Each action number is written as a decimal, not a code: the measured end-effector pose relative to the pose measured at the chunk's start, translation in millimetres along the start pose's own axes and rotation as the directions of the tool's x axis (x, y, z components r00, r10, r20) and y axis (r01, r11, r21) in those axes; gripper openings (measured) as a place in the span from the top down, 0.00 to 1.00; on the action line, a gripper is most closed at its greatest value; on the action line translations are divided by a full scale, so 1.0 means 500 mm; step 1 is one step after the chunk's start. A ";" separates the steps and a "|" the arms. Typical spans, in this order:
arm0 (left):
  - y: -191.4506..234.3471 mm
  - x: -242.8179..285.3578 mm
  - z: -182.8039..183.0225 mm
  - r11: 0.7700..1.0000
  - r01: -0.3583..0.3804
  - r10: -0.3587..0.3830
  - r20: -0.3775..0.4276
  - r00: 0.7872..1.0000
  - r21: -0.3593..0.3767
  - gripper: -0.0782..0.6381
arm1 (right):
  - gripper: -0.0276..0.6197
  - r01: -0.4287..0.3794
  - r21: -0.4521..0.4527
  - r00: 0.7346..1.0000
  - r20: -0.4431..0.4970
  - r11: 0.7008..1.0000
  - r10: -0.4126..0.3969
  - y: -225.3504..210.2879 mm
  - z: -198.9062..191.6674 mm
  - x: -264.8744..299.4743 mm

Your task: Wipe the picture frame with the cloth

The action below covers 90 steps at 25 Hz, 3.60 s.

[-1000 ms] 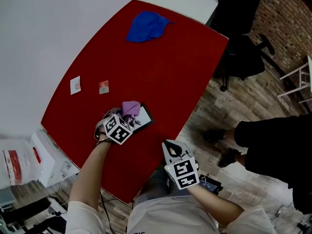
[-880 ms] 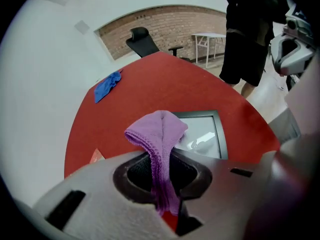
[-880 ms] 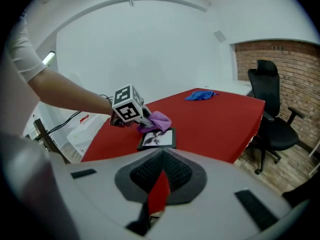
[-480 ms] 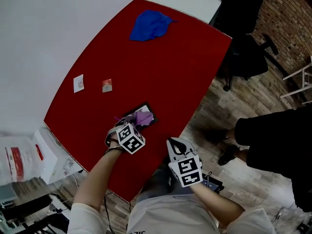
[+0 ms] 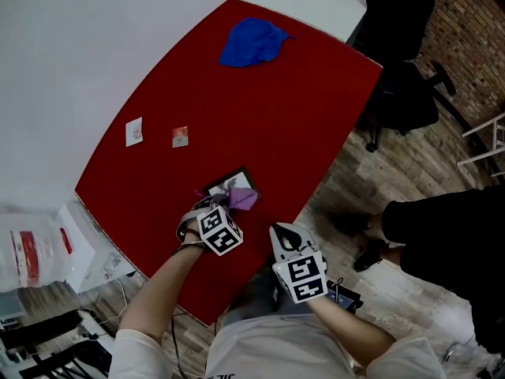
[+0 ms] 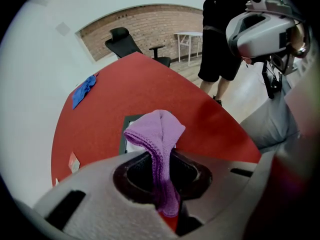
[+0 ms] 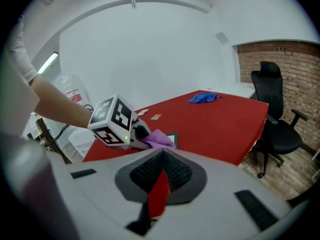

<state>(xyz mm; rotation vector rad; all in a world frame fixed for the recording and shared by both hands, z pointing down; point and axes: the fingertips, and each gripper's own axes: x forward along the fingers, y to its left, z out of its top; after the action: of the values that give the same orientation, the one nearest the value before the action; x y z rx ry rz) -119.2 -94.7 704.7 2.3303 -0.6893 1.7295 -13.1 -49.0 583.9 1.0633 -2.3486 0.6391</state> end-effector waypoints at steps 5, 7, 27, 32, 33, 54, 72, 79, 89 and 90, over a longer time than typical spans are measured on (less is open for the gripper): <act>0.066 0.001 0.013 0.998 -0.039 0.039 0.004 0.999 -0.042 0.81 | 0.95 0.003 0.003 1.000 -0.005 1.000 -0.003 -0.004 -0.008 -0.006; 0.102 0.006 0.023 0.997 -0.054 0.054 0.004 0.999 -0.059 0.81 | 0.95 0.009 0.003 1.000 -0.008 1.000 -0.009 -0.009 -0.012 -0.009; -0.019 0.018 0.055 0.999 0.034 -0.034 0.008 0.999 0.008 0.81 | 0.95 -0.004 0.001 1.000 0.004 1.000 0.004 -0.005 -0.002 -0.012; -0.031 0.017 0.046 0.999 0.034 -0.034 0.007 0.999 0.002 0.81 | 0.95 0.000 0.002 1.000 0.010 1.000 0.000 -0.001 -0.005 -0.018; -0.025 0.015 0.047 1.000 0.031 -0.031 0.009 0.999 -0.001 0.81 | 0.95 0.003 0.000 1.000 0.009 1.000 -0.003 -0.003 -0.008 -0.019; 0.136 0.054 0.120 0.998 -0.019 0.019 0.012 1.000 -0.059 0.81 | 0.95 0.053 0.054 0.998 -0.029 0.997 -0.052 -0.057 -0.051 -0.054; -0.021 0.031 0.113 1.000 0.022 -0.023 0.050 0.998 0.018 0.81 | 0.95 0.015 0.020 1.000 -0.009 1.000 -0.015 -0.022 -0.032 -0.045; -0.004 -0.093 0.118 0.978 -0.058 0.101 0.210 0.972 -0.202 0.81 | 0.95 0.007 -0.011 1.000 0.004 1.000 -0.007 -0.016 -0.003 -0.061; -0.114 -0.352 0.083 0.735 -0.042 0.410 0.394 0.822 -0.677 0.81 | 0.95 -0.040 -0.038 0.998 0.043 0.998 0.041 0.013 0.062 -0.108; -0.127 -0.368 0.079 0.709 -0.033 0.432 0.396 0.810 -0.705 0.81 | 0.95 -0.047 -0.042 0.998 0.044 0.998 0.049 0.021 0.065 -0.113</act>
<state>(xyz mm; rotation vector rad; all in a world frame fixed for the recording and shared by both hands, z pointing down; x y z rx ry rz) -98.0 -5.1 528.9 2.1942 -1.4885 0.6138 4.4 -30.7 522.8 1.0169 -2.4220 0.5876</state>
